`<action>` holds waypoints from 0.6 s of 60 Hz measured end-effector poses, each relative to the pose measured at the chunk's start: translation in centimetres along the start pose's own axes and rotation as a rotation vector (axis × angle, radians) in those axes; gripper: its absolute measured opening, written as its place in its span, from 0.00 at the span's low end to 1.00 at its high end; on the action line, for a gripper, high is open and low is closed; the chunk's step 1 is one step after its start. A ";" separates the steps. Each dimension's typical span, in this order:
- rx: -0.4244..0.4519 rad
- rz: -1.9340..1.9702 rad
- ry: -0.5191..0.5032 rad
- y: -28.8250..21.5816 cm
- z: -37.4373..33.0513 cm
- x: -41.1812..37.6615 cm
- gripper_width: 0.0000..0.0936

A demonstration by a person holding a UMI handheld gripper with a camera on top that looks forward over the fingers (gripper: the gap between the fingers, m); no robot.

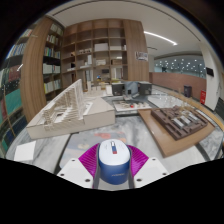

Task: Arrange mouse

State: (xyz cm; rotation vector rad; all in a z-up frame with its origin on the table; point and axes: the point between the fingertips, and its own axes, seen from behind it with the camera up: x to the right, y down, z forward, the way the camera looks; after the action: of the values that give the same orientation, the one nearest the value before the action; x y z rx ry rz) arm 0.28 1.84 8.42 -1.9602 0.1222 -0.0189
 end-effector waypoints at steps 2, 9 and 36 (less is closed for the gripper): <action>-0.007 0.002 -0.007 -0.6 1.7 -1.5 0.42; -0.051 0.004 0.027 -0.1 8.2 -4.4 0.41; -0.310 -0.061 -0.045 5.1 10.4 -7.7 0.91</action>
State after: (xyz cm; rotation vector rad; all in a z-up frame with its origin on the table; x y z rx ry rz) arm -7.06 10.23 0.02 -2.2718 0.0370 0.0052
